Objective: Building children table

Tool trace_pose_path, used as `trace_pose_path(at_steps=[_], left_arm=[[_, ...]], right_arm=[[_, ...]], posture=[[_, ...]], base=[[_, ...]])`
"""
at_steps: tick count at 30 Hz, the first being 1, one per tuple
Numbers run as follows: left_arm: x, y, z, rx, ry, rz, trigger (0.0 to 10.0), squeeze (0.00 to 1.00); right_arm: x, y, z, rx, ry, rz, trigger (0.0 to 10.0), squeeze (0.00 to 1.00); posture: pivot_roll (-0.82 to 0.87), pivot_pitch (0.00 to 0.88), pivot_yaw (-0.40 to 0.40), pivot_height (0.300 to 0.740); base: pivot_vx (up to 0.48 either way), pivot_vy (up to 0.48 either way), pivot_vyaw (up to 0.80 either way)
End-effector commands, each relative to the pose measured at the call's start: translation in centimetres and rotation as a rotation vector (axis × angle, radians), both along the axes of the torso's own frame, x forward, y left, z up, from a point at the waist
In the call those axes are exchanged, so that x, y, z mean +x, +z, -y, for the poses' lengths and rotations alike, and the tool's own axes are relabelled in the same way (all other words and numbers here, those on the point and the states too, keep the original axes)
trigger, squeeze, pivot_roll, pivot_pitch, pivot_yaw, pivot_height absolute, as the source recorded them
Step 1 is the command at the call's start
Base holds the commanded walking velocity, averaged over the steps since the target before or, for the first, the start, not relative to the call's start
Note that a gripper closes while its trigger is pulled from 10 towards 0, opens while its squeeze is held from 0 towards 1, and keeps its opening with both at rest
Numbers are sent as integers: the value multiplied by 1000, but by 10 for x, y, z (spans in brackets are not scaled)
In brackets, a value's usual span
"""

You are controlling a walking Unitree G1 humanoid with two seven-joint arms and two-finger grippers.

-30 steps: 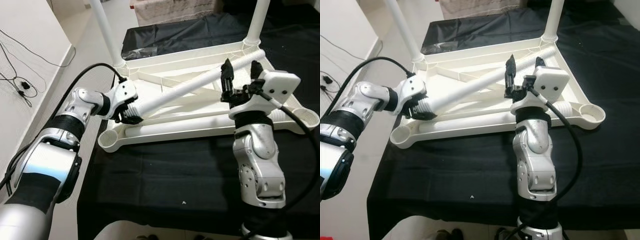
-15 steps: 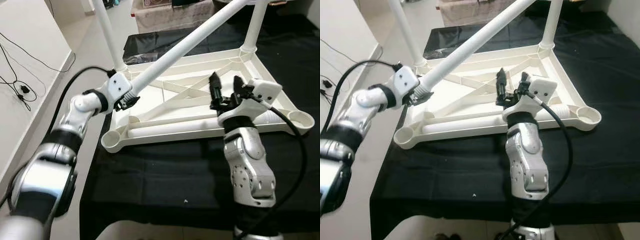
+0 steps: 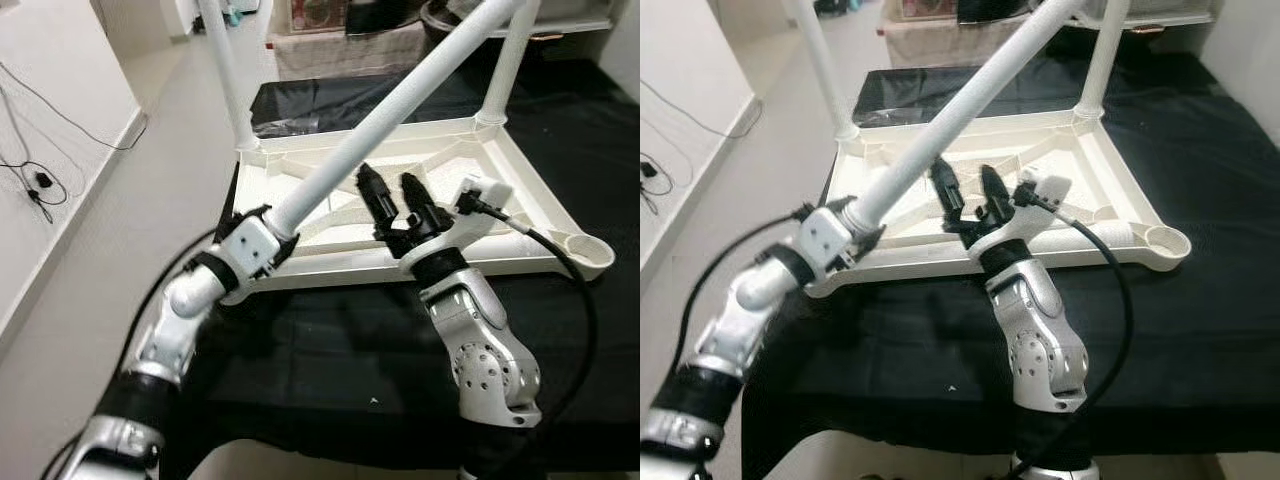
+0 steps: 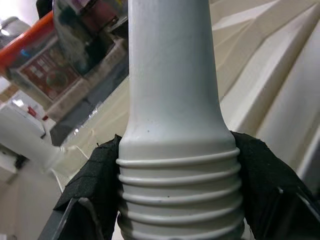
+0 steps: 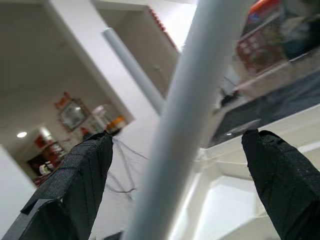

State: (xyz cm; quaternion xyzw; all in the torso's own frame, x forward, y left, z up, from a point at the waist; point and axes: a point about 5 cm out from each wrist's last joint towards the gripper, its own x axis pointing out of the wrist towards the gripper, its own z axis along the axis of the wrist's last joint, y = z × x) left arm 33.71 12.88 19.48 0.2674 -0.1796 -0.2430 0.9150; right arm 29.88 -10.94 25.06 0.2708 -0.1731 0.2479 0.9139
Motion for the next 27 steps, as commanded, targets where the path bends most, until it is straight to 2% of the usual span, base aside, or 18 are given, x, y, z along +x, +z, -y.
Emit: trace_pose_path(at_steps=[1,6,12,17,27], left_arm=[[-6,0,-1,-6,18,6,10000,0],[-10,-2,3,28,5,1,10000,0],[-18,-1,12,18,-5,-17,10000,0],[-22,3,17,9,-20,-21,10000,0],[-32,0,33,51,-77,-22,10000,0]], right_arm=[[-5,-1,-6,-7,61,4,10000,0],[-8,-2,-12,-16,133,10,10000,0],[-9,-12,-18,-41,178,-28,10000,0],[-5,-19,-15,-32,153,-68,10000,0],[-1,-26,-9,-31,104,-96,10000,0]], posture=[[64,164,7,740],[66,166,4,740],[64,168,2,740],[62,168,0,740],[66,167,4,740]], base=[[0,0,0],[0,0,0],[0,0,0],[0,0,0],[0,0,0]])
